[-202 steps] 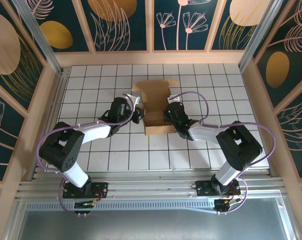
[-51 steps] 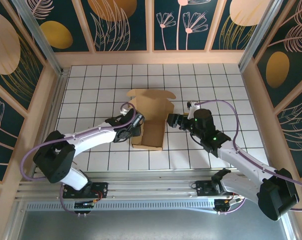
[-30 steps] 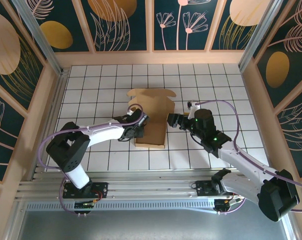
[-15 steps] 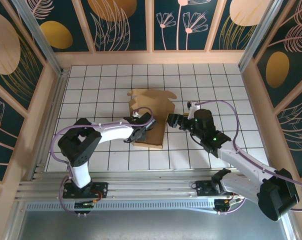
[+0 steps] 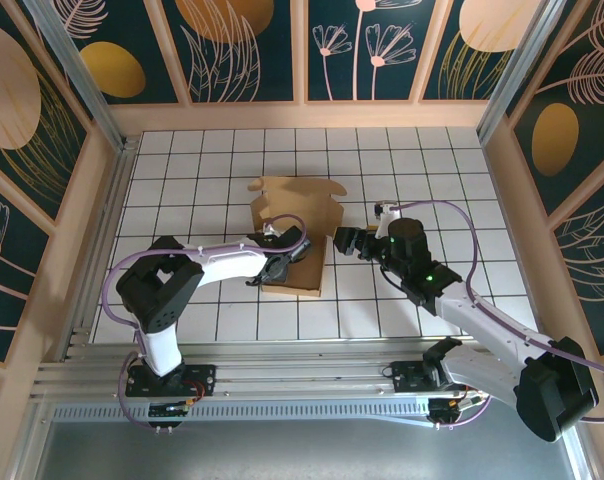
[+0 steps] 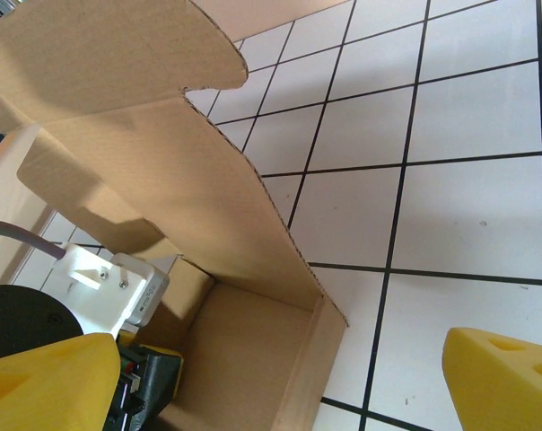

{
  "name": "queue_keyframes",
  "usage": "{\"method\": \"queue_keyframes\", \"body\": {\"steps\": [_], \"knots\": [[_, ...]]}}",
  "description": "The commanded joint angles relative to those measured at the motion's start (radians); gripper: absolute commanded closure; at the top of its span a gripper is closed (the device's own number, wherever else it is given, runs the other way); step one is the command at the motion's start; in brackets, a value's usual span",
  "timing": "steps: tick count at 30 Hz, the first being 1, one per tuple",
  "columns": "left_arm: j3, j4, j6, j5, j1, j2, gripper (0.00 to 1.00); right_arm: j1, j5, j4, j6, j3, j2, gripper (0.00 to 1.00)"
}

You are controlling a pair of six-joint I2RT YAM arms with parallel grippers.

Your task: Fold the paper box

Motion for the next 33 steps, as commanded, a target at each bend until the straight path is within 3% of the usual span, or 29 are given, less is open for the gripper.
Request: {"method": "queue_keyframes", "body": {"steps": [1, 4, 8, 13, 16, 19, 26, 28, 33], "knots": [[-0.001, -0.078, 0.011, -0.019, 0.001, 0.040, 0.80, -0.007, -0.016, 0.030, 0.016, -0.010, -0.003, 0.07], [-0.013, -0.063, 0.009, -0.006, -0.001, 0.065, 0.94, -0.006, -0.019, 0.027, 0.018, -0.012, -0.002, 0.07], [-0.034, -0.045, -0.004, -0.011, 0.000, 0.046, 0.95, -0.007, -0.020, 0.020, 0.021, -0.012, -0.007, 0.07], [0.002, -0.061, -0.004, -0.019, -0.001, -0.045, 0.65, -0.007, -0.010, 0.022, 0.015, -0.006, -0.011, 0.06], [0.015, -0.062, -0.008, -0.009, -0.001, -0.128, 0.53, -0.010, -0.004, 0.022, 0.011, 0.003, -0.008, 0.06], [0.020, -0.064, -0.009, 0.009, 0.001, -0.220, 0.49, -0.014, 0.002, 0.021, 0.000, 0.016, -0.003, 0.06], [-0.019, 0.043, -0.029, 0.089, 0.005, -0.524, 0.52, -0.059, -0.002, 0.000, -0.058, 0.072, 0.015, 0.05], [-0.024, 0.077, -0.017, 0.150, 0.058, -0.607, 0.54, -0.080, -0.034, 0.007, -0.110, 0.084, 0.030, 0.09], [-0.049, 0.171, 0.062, 0.453, 0.297, -0.641, 0.54, -0.118, -0.212, 0.020, -0.314, 0.137, 0.115, 0.18]]}}
